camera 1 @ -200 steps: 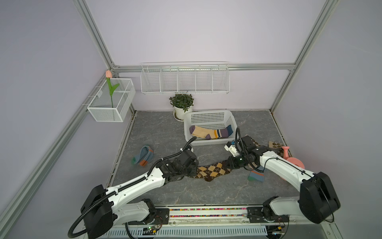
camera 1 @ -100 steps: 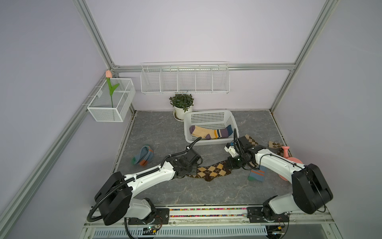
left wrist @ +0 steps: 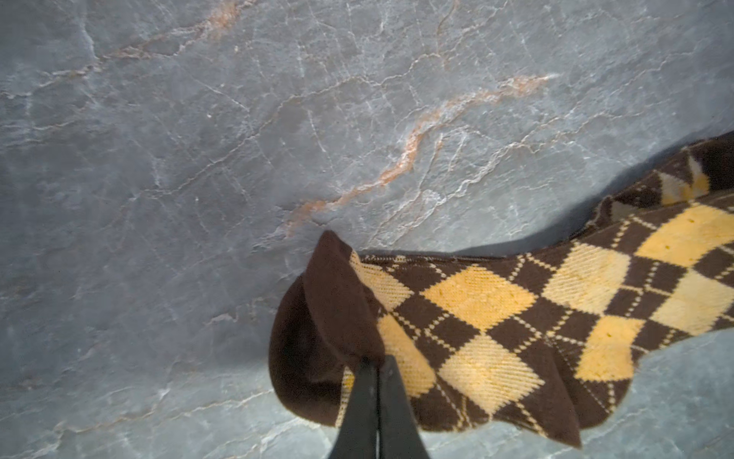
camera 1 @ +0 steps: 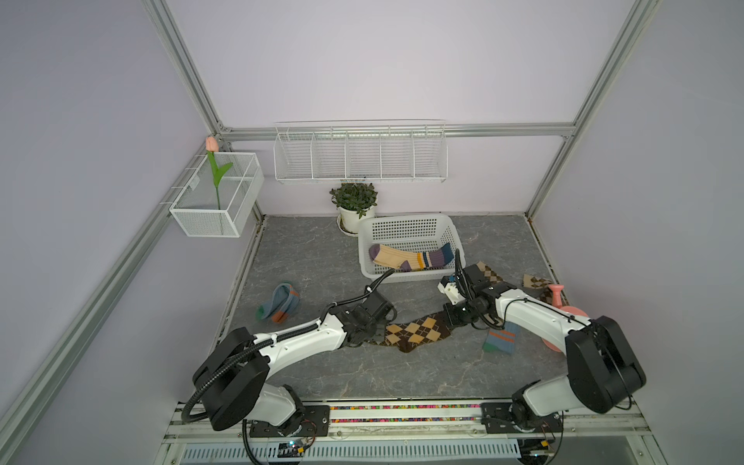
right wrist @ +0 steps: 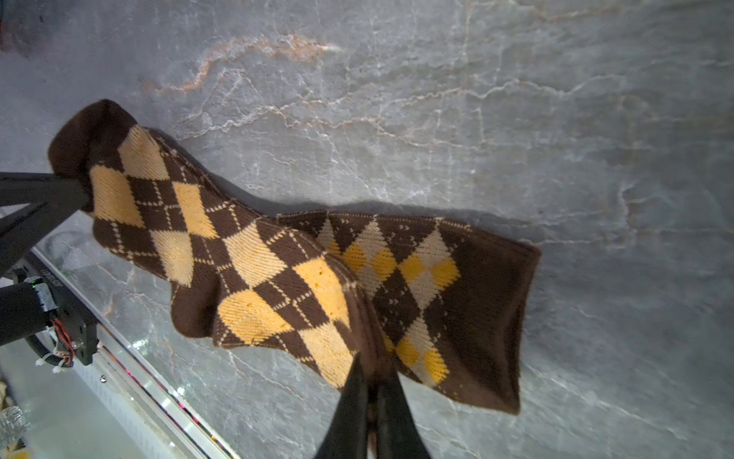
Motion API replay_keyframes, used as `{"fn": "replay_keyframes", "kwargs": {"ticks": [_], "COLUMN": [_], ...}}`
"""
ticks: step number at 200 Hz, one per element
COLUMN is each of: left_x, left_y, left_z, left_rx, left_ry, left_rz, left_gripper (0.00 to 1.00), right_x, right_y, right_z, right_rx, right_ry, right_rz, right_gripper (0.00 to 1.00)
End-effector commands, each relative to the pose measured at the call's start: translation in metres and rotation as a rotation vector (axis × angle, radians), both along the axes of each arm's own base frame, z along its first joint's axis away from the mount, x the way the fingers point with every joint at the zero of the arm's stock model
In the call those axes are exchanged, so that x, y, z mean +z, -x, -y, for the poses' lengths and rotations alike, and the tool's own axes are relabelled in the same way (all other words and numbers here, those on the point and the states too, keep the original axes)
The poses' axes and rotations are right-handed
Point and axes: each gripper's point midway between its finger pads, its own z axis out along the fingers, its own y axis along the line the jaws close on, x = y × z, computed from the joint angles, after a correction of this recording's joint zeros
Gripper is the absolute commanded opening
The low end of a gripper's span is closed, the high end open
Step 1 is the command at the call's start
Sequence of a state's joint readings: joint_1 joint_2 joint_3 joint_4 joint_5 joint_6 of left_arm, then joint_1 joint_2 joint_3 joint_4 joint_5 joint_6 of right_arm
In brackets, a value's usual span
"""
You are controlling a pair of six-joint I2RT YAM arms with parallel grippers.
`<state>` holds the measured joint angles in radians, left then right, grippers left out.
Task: Place the socks together as a pair
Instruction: Flatten out the sock.
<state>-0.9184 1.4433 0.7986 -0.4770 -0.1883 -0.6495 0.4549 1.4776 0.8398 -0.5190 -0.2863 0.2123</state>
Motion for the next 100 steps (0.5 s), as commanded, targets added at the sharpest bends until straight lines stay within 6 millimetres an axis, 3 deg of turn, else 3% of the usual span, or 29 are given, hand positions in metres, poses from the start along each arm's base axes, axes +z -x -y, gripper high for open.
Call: {"fn": "replay_keyframes", "kwargs": {"ticks": [1,29,47,68,100], "left_x": [-0.008,-0.023,-0.022,-0.004,0.035], "left_y": [-0.008,-0.005,-0.003,-0.006,-0.014], "left_z": [0.000,-0.010,-0.015,-0.018,-0.022], "left_rx": [0.017,0.040,0.055,0.065,0.068], "left_ry": [-0.033,-0.099,-0.109,-0.090,-0.078], "left_rz": [0.014,-0.020,-0.022,0.019,0.092], "left_gripper": [0.03,0.08,0.25,0.43,0.47], "right_x": [-0.009,-0.015,-0.011,-0.003,0.010], "right_y": [-0.006,-0.008,-0.008,-0.010,-0.007], "right_z": [0.009,0.012,0.012,0.011,0.011], "right_rx": [-0.004,-0.008,-0.009,-0.015,-0.026], "right_ry": [0.062,0.087,0.080,0.066,0.042], "right_rz": [0.006,0.000,0.013,0.038,0.073], "right_gripper": [0.09,0.16,0.22,0.27,0.34]}}
